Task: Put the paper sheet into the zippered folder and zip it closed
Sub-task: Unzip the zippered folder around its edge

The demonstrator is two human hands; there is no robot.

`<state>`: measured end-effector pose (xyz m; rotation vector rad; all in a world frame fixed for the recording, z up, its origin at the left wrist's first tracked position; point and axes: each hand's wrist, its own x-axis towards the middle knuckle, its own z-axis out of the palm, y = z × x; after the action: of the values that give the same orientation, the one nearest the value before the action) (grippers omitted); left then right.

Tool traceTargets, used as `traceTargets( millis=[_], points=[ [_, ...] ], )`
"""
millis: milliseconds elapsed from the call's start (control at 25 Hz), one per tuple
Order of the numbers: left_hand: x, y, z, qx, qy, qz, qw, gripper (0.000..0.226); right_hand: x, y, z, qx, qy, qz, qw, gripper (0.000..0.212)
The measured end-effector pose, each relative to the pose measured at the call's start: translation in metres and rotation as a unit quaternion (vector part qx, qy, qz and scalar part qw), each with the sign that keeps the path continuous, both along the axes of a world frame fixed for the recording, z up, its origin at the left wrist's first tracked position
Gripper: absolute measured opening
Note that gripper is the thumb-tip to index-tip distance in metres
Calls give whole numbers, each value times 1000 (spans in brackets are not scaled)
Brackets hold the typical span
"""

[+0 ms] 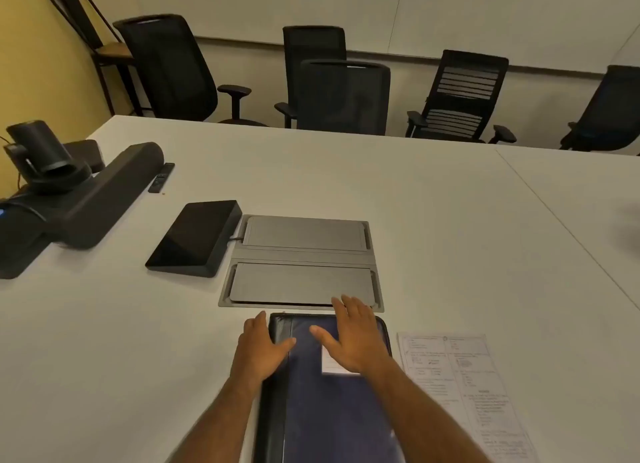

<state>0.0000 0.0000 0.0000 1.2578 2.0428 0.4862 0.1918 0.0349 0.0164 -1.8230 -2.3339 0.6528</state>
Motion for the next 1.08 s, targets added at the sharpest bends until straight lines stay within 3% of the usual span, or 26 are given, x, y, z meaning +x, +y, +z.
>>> traceTargets(
  millis=[200,360,560,800,1080],
  points=[
    [-7,30,-16,-4,-12,14,1000,93,-21,35,-16,41,-37,43,998,72],
    [-15,40,-26,-12,-23,-4,1000,95,-37,51,-29,-17,-58,35,998,62],
    [-25,44,-37,-30,-48,-7,998,84,-60,73,-36,-115,1,-28,993,43],
    [-33,52,-47,-51,-105,0,993,82,-96,96,-45,-221,34,-80,971,39],
    [-36,55,-51,-65,-108,8,992,83,-123,114,-48,-273,-15,-116,955,45]
  ],
)
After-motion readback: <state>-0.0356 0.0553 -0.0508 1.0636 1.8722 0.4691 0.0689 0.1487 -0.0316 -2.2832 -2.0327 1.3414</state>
